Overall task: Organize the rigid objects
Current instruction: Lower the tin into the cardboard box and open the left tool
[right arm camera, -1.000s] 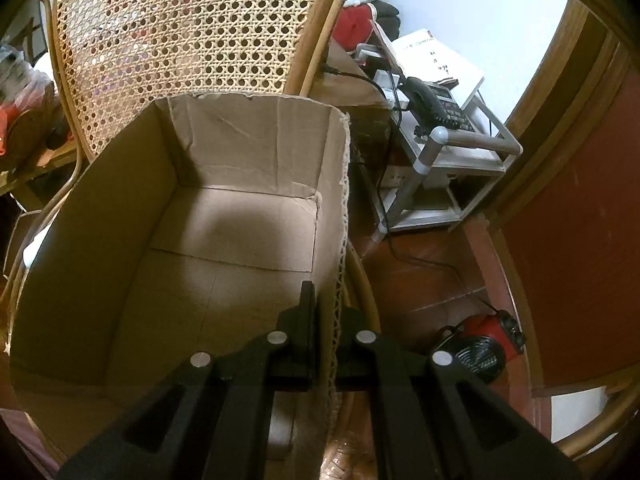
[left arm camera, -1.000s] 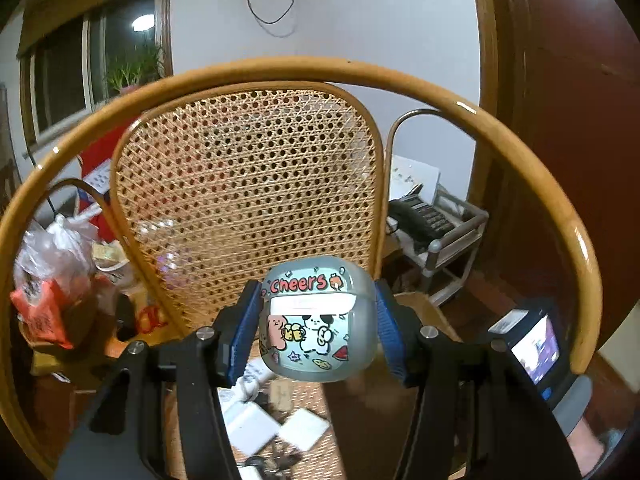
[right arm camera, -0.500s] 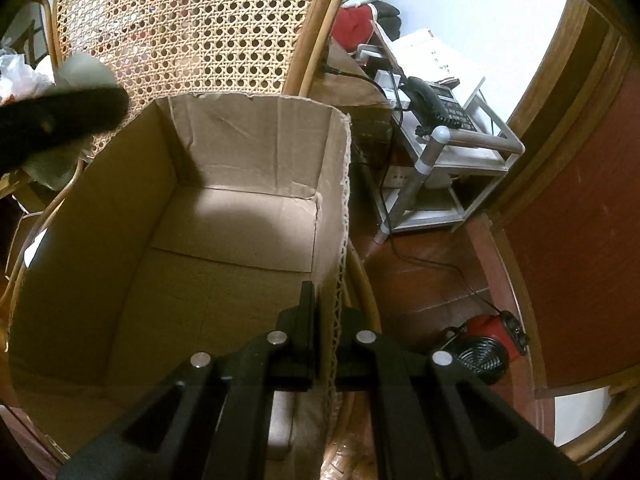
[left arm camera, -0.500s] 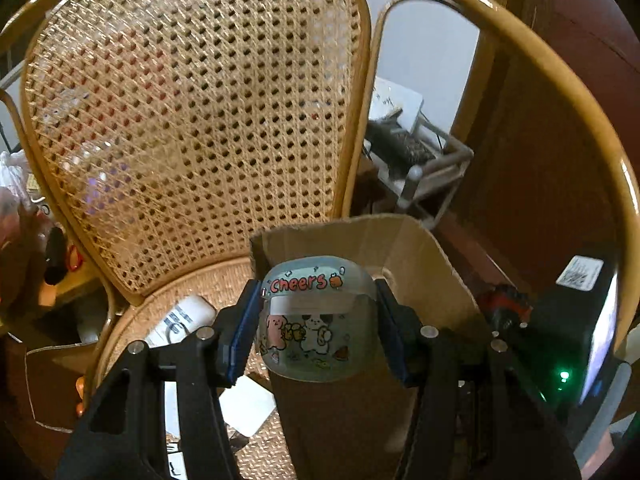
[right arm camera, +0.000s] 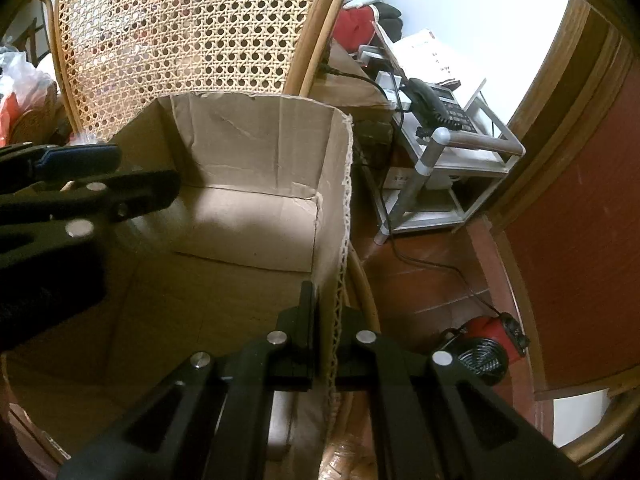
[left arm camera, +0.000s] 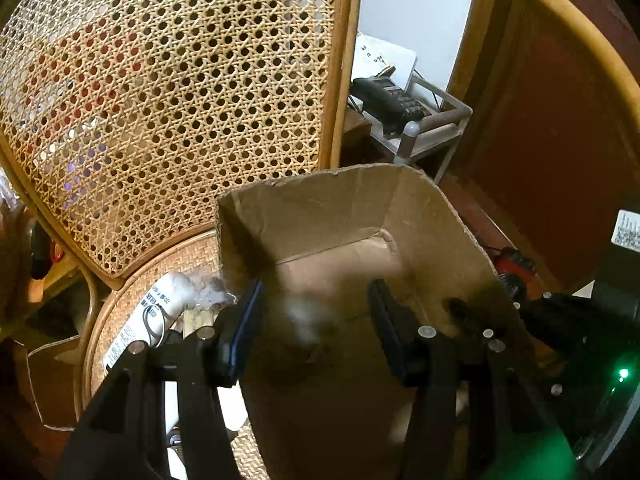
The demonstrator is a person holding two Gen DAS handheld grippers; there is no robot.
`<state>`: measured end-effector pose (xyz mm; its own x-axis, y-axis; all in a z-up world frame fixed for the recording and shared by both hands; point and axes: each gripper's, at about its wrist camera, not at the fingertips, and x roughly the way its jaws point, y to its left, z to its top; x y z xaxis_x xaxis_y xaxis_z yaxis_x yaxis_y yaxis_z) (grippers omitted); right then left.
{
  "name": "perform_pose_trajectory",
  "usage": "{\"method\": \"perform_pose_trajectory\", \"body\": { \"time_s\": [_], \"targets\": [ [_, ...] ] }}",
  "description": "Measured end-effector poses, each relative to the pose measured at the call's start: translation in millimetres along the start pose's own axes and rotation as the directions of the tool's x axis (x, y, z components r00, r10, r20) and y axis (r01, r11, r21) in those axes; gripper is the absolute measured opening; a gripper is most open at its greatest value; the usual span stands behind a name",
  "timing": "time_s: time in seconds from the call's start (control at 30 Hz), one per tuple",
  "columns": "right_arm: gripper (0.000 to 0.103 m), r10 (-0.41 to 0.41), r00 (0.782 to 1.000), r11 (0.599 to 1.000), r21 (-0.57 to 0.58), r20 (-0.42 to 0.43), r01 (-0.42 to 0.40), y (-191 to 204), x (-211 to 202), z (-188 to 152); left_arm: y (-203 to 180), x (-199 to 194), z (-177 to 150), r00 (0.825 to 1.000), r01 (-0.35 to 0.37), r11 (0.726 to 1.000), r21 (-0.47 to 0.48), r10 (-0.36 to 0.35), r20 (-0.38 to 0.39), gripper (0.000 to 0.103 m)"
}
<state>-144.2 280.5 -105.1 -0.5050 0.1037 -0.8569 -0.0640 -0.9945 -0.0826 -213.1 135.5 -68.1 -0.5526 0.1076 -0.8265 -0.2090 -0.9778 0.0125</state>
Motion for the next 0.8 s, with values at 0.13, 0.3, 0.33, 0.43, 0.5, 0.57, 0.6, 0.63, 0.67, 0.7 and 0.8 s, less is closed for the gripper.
{"method": "perform_pose_trajectory", "body": {
  "time_s": [0.13,0.3,0.33,0.43,0.5,0.57,0.6,0.63,0.67,0.7,0.8],
  "targets": [
    [0.007,-0.012,1.000,1.000,-0.004,-0.009,0.012,3.0,3.0,-0.3,4.5,-7.7,-1.6,0.999,-0.033,0.999,0.009,0.033,0.014,0.055],
    [0.007,-0.004,1.000,1.000,0.002,-0.010,0.004,3.0,3.8,0.7,3.6,-26.3,-3.5,0.998,-0.047,0.998,0.033,0.046,0.035,0.074],
    [0.007,-0.003,1.000,1.000,0.003,-0.010,0.003,2.4,3.4,0.8,3.0,-30.2,-3.3,0.997,-0.062,0.997,0.037,0.061,0.049,0.082],
    [0.007,0.000,1.000,1.000,0.005,-0.010,0.000,2.5,3.6,0.4,2.8,-45.3,-5.8,0.989,-0.114,0.992,0.054,0.108,0.099,0.086],
    [0.007,-0.004,1.000,1.000,0.001,-0.009,0.004,2.3,3.1,0.4,5.1,-53.2,-7.8,0.985,-0.136,0.989,0.057,0.129,0.112,0.086],
    [0.007,-0.005,1.000,1.000,-0.001,-0.008,0.005,1.7,3.3,0.7,8.0,-60.5,-9.9,0.982,-0.154,0.987,0.056,0.146,0.124,0.090],
    [0.007,-0.005,1.000,1.000,0.000,-0.008,0.005,1.4,3.0,0.5,10.3,-64.6,-11.6,0.979,-0.165,0.985,0.055,0.157,0.131,0.091],
    [0.007,-0.006,1.000,1.000,-0.001,-0.009,0.006,1.2,3.0,-0.1,12.4,-70.0,-14.0,0.977,-0.175,0.983,0.053,0.166,0.136,0.095],
    [0.007,-0.004,1.000,1.000,0.000,-0.008,0.004,1.1,2.8,-0.2,14.8,-75.1,-16.1,0.973,-0.192,0.980,0.050,0.183,0.144,0.096],
    [0.007,-0.004,1.000,1.000,0.001,-0.008,0.004,0.9,2.9,-0.2,16.4,-78.9,-17.2,0.969,-0.204,0.978,0.046,0.195,0.150,0.097],
    [0.007,-0.004,1.000,1.000,0.000,-0.008,0.004,1.3,3.4,-0.5,24.4,-86.7,-20.1,0.966,-0.218,0.976,0.029,0.211,0.152,0.099]
  ]
}}
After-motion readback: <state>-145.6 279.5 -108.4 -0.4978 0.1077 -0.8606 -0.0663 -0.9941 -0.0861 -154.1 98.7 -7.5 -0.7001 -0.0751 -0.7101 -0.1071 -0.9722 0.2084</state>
